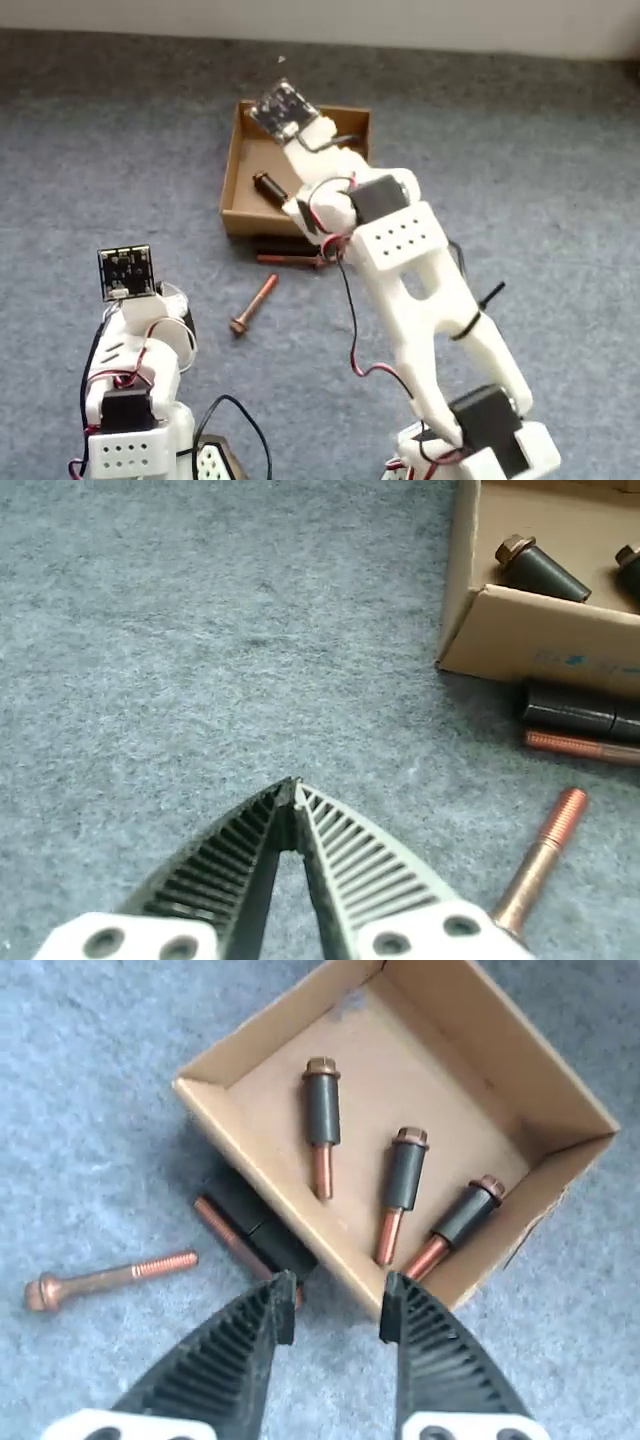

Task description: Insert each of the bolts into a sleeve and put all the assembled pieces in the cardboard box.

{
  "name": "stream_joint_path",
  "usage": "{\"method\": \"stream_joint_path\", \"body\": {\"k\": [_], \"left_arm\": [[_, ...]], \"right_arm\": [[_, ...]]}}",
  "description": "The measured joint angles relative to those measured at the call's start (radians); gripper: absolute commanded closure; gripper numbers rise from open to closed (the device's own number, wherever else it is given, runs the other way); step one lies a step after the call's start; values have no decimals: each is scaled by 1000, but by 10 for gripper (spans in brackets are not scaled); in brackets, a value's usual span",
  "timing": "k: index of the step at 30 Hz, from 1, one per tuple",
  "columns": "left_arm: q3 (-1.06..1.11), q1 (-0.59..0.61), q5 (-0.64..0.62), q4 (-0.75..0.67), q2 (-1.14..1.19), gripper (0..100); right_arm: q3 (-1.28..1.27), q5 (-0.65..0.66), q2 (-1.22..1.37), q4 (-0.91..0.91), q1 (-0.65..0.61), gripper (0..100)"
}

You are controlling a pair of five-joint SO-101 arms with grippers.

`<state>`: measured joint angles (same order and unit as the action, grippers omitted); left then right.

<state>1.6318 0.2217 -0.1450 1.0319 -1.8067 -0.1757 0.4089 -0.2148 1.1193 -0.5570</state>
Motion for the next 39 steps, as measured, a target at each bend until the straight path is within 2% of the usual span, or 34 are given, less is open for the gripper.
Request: {"method": "stream_joint_path", "body": {"k": [8,13,21,25,39], "left_arm": [[0,17,0,0,-2,994],[0,17,0,0,-2,994],[0,17,0,0,-2,994],[0,17,0,0,-2,994],[0,17,0,0,-2,994]], "right_arm": [[-250,84,-112,-6,-54,868],[-293,91,-55,-126,-66,864],[-244,126,209,-183,-118,862],[-152,129,324,-184,-124,807],[-49,190,446,-213,-110,792]]}}
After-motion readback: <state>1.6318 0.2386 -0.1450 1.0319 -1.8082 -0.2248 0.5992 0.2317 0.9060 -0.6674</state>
